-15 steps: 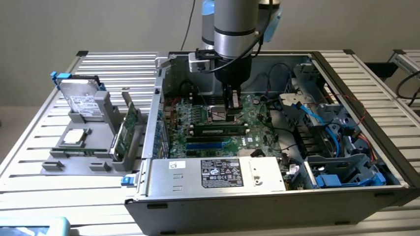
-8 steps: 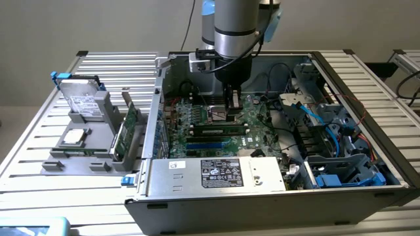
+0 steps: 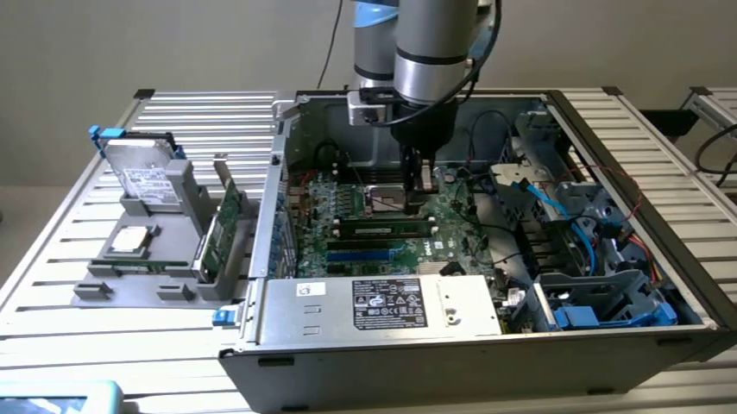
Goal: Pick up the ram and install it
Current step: 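Press down the ram until it locks into place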
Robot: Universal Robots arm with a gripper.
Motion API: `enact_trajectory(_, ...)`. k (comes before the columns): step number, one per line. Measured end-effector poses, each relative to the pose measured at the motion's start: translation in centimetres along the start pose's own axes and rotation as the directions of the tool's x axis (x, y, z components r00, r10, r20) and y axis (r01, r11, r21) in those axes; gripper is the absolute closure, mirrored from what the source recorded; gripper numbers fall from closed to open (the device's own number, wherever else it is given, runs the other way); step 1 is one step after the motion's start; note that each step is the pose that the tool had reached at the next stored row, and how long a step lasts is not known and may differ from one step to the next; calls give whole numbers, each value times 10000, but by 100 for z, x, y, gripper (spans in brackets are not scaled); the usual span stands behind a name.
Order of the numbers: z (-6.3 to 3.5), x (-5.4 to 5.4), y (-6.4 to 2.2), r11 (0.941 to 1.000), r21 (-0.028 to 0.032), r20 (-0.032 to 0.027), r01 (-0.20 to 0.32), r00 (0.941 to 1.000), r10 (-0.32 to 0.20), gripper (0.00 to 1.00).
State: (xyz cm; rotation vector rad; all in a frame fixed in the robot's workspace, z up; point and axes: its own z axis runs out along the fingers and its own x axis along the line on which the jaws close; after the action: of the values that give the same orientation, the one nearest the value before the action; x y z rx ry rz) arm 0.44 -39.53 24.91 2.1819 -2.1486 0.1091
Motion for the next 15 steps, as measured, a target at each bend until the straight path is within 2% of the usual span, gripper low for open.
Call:
enact_trajectory(7, 83, 3, -43, 10000, -21, 2, -88, 10000, 88, 89)
enact_trajectory(15, 123, -1, -70, 9991, -56, 0, -414, 9991, 414, 89)
